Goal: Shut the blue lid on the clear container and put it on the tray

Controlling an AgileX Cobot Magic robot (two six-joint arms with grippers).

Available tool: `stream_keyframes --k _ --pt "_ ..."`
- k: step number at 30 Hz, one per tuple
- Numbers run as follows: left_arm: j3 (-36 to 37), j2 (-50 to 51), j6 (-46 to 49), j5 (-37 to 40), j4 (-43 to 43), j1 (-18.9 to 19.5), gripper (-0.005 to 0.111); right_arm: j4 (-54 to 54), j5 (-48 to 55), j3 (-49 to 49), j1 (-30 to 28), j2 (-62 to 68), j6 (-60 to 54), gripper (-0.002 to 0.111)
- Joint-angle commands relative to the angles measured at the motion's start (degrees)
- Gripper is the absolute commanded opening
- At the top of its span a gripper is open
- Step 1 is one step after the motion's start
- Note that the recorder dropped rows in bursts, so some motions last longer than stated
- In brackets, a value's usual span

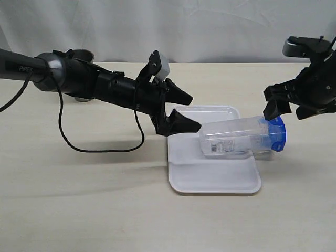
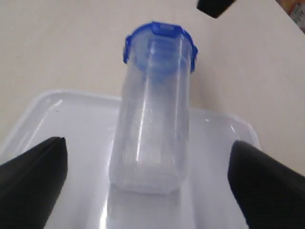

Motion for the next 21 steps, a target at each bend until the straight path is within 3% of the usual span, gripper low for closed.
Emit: stream_keyframes --k 1,8,13,17,21 --pt "-0.4 -0.8 -2.3 0.7 9.1 -1.4 0.09 1.2 -3.9 0.6 -0.4 1.4 -1.0 0.071" --pt "-0.4 -0.7 0.7 -11.0 9.5 -7.1 0.09 6.2 -5.4 1.5 -6.7 1.4 -3.0 0.071" --pt "-0.4 -0.7 4.0 -15.7 8.8 -10.1 0.09 23.7 -4.9 4.0 -10.3 1.4 -20.2 0.071" --pt "-0.4 -0.6 4.0 -24.0 8.6 -12.7 0.09 24.4 -5.3 5.2 -10.3 2.6 -21.6 0.071" --pt "-0.4 -0.6 4.0 -26.0 8.6 -13.9 0.09 24.3 -7.0 6.3 -10.3 4.7 -21.7 0.071"
